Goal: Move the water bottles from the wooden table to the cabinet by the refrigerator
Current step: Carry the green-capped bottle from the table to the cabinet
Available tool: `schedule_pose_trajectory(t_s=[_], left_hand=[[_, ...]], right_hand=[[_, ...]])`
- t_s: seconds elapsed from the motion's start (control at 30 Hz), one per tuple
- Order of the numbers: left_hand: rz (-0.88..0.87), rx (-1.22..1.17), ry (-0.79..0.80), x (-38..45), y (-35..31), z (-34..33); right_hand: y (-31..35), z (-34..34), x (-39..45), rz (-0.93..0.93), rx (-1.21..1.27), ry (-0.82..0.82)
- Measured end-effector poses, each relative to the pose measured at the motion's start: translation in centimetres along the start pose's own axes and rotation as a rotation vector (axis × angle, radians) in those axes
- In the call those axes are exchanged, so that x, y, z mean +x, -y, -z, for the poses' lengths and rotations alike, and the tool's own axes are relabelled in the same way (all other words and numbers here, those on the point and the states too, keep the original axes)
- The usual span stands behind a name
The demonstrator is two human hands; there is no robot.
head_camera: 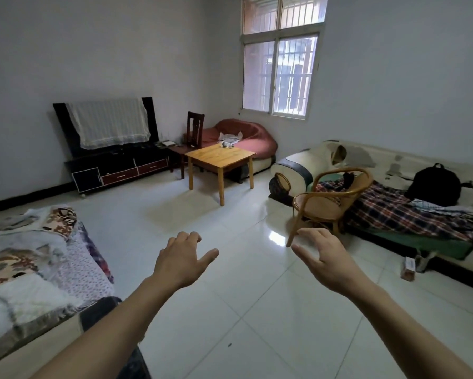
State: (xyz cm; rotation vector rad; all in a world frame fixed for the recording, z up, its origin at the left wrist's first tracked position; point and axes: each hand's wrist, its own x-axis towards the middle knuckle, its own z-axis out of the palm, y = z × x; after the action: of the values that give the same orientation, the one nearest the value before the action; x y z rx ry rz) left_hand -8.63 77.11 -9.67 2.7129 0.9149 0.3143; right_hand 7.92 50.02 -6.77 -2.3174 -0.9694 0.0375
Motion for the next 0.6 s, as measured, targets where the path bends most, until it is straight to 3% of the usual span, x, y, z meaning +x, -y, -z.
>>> schedule_pose_trajectory(t_s=[0.6], left_hand=[[-0.071, -0.228, -0.018, 24.6, 3.4, -3.1]], right_hand=[[-0.2, -3.3, 22.6, -0.049, -0.163, -0.021]])
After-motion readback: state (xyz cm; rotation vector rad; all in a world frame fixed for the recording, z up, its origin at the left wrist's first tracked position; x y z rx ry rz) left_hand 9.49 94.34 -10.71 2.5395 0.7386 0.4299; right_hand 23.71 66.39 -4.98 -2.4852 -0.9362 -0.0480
